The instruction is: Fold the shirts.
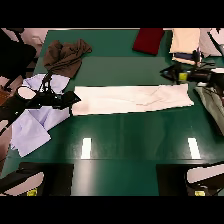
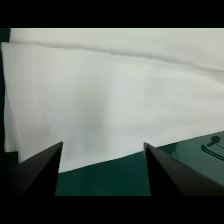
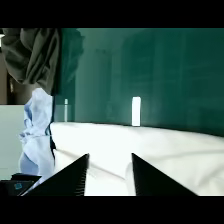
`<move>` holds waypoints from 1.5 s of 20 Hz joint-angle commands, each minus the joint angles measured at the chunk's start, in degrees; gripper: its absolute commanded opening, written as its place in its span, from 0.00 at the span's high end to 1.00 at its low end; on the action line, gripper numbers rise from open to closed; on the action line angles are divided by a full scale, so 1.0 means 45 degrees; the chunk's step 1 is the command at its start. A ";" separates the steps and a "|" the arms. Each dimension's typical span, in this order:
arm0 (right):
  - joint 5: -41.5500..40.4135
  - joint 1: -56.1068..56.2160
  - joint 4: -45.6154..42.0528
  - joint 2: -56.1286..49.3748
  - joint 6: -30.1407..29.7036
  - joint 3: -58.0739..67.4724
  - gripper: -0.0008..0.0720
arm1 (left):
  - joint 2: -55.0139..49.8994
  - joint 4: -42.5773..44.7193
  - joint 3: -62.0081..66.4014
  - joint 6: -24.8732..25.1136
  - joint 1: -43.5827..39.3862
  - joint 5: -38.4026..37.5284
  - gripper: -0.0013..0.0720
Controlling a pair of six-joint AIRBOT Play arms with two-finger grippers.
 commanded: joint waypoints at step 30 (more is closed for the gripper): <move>0.3308 -0.2108 -0.3560 -0.4303 0.1030 0.3002 0.04 | 0.0010 -0.0369 0.0015 0.0257 0.0005 -0.0248 0.16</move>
